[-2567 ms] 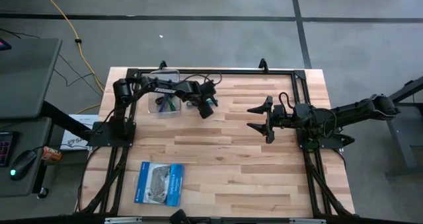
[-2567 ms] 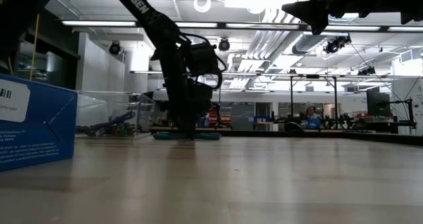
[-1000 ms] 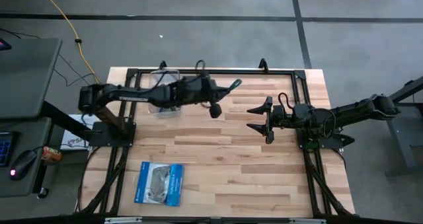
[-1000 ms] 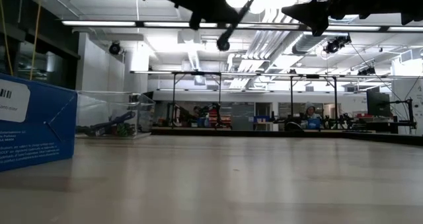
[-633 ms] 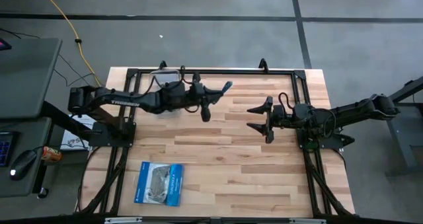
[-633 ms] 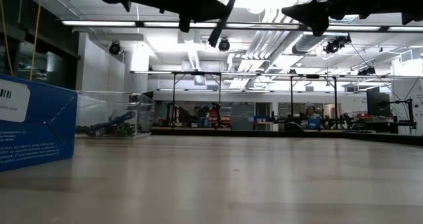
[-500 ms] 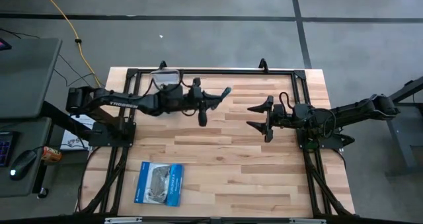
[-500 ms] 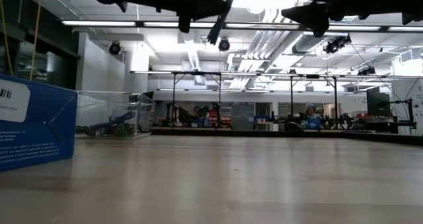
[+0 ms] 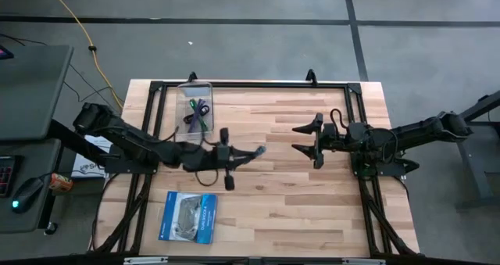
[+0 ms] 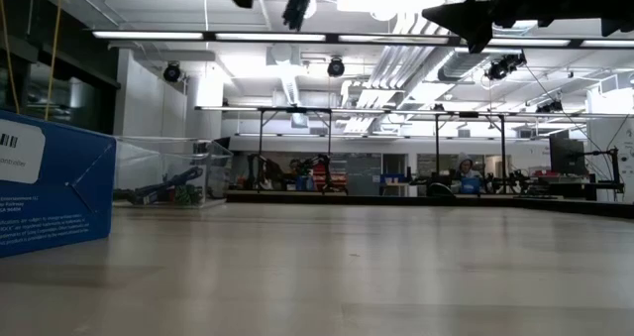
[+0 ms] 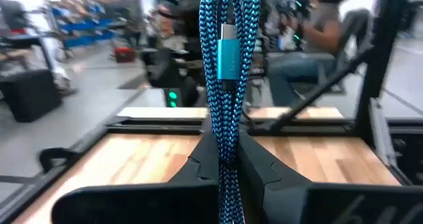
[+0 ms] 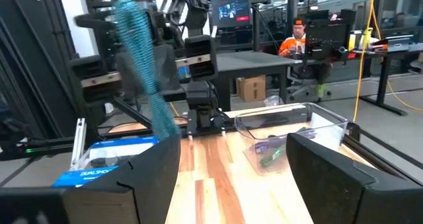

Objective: Pick and place USB-C Cables
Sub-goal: Put the blue USB cable into the transparent bin

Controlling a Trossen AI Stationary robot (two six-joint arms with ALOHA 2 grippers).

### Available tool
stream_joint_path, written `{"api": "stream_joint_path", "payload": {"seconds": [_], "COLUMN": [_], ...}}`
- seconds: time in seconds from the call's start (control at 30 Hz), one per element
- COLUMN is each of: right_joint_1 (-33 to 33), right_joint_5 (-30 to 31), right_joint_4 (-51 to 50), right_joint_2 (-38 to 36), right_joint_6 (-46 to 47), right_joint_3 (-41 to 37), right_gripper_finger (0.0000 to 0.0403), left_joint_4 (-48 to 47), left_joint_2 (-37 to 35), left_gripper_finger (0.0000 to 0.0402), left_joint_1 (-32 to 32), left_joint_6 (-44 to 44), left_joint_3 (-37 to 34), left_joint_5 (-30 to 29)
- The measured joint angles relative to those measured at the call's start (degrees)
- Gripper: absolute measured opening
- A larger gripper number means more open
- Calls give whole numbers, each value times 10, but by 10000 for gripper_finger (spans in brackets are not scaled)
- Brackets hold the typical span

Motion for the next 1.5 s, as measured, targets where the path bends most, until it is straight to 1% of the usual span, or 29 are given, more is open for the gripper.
{"api": "stream_joint_path", "payload": {"seconds": [0.03,0.1,0.17,0.2,0.3,0.4,0.5,0.67,0.83,1.27,1.3,1.37,1.5], "right_joint_1": [0,0,0,0,0,0,0,0,0,0,0,0,0], "right_joint_5": [-1,-3,-3,-3,-3,-4,-5,-14,-14,-13,-13,-13,-13], "right_joint_4": [0,-1,-1,-1,0,5,6,14,25,35,35,35,35], "right_joint_2": [0,0,0,0,0,0,0,11,28,33,33,33,33], "right_joint_6": [1,2,3,3,1,0,0,0,0,-6,-6,-6,-6], "right_joint_3": [0,0,0,0,0,0,0,0,0,0,0,0,0], "right_gripper_finger": [268,268,268,268,268,268,268,268,268,268,268,268,268], "left_joint_4": [17,60,92,105,111,110,110,107,106,106,106,103,58], "left_joint_2": [-8,-31,-64,-82,-135,-175,-197,-202,-197,-197,-197,-197,-197], "left_gripper_finger": [0,0,0,0,0,0,0,0,0,0,0,0,0], "left_joint_1": [-3,-3,-3,-3,-4,-4,-3,-3,-3,-3,-3,-4,-3], "left_joint_6": [4,8,4,4,3,-10,-11,-7,-1,-1,-1,-1,-12], "left_joint_3": [-14,-48,-85,-104,-150,-178,-192,-193,-193,-193,-193,-193,-193], "left_joint_5": [-9,-9,7,25,79,82,81,80,52,51,44,4,-127]}}
